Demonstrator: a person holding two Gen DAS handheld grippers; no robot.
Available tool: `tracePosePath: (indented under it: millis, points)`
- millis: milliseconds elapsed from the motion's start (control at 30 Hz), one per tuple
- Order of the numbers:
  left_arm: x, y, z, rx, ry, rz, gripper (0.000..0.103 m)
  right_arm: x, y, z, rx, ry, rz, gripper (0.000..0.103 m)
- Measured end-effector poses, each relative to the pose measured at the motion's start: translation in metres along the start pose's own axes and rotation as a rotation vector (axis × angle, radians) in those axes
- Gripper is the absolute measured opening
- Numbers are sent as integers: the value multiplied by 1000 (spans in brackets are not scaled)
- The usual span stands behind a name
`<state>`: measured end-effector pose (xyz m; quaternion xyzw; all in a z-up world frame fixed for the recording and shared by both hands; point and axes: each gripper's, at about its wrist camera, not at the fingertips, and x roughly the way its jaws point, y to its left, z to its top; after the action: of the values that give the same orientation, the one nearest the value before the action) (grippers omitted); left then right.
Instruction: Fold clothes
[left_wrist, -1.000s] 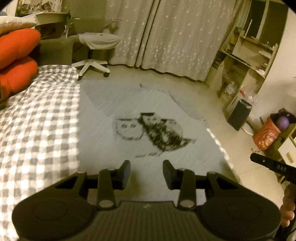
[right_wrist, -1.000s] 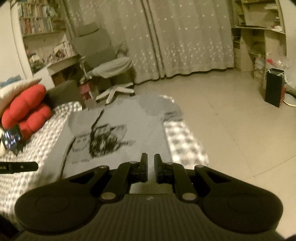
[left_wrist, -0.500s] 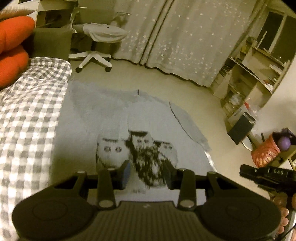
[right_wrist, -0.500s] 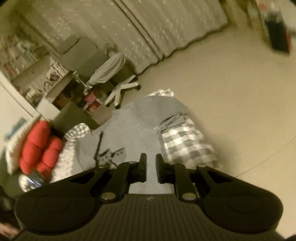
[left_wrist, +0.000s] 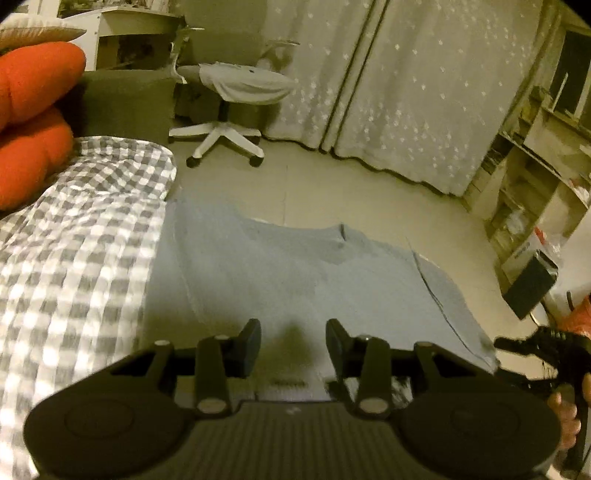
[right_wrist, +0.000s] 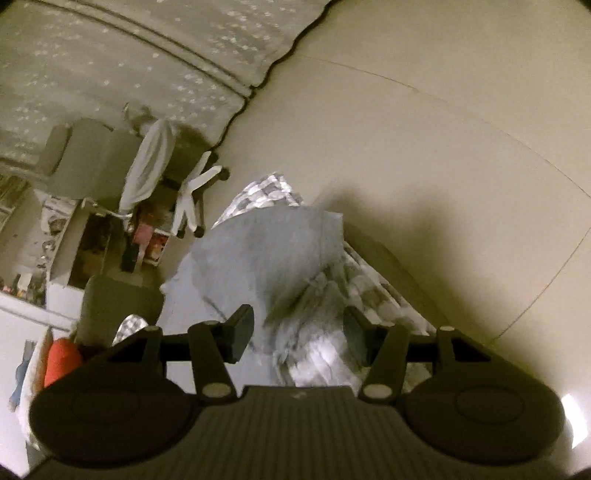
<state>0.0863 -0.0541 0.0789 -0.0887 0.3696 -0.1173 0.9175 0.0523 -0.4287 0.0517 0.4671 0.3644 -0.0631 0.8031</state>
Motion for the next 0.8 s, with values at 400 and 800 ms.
tracePosePath:
  millis: [400, 800]
  points:
    - [49, 14, -11, 39, 17, 8, 39, -6, 33, -15, -218, -193, -91, 14]
    - [51, 15, -8, 23, 21, -5, 38, -6, 59, -41, -435, -304, -134, 0]
